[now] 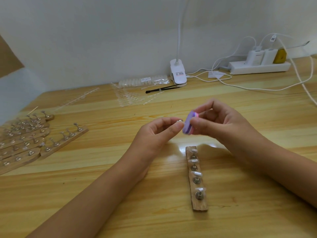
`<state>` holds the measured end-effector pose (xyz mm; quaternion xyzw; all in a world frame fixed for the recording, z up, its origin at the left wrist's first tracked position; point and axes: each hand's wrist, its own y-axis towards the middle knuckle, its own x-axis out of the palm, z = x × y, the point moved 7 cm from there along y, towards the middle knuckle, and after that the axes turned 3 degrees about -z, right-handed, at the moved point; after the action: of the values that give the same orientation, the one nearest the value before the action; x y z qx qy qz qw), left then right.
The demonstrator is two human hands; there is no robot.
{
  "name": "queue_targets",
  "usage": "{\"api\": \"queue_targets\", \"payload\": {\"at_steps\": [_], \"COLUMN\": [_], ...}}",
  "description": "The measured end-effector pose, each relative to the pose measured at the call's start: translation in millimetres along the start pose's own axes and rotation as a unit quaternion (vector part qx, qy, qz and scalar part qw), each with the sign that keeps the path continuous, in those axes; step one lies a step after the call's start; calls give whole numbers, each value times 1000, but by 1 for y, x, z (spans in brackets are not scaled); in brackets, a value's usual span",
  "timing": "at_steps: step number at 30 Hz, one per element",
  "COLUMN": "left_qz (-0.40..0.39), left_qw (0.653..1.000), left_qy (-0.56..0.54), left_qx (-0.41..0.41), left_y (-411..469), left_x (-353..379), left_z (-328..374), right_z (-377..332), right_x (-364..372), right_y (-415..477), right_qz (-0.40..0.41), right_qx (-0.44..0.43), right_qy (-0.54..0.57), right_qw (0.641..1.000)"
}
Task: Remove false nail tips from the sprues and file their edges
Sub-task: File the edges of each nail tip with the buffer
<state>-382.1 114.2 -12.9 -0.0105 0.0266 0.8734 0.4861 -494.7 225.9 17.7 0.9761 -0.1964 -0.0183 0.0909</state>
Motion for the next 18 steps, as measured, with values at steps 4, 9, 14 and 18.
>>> {"api": "queue_targets", "payload": {"at_steps": [4,9,14,18], "left_qz": [-1,-11,-3,-15], "left_qw": [1000,1000,993,986], "left_qy": [-15,17,114,168], "left_qx": [-3,2,7,12], "left_y": [1,-2,-8,-9], "left_x": [0,2,5,11], "left_z": [0,2,5,7], "right_z": [5,-6,-8,-2], "right_x": [6,-21,-27,-25], "right_y": [0,2,3,3], "right_qz": [-18,84,92,81], "right_qx": [-1,-53,-44,-15], "right_qy": [9,91,93,77], "right_qw": [1000,991,990,994]}}
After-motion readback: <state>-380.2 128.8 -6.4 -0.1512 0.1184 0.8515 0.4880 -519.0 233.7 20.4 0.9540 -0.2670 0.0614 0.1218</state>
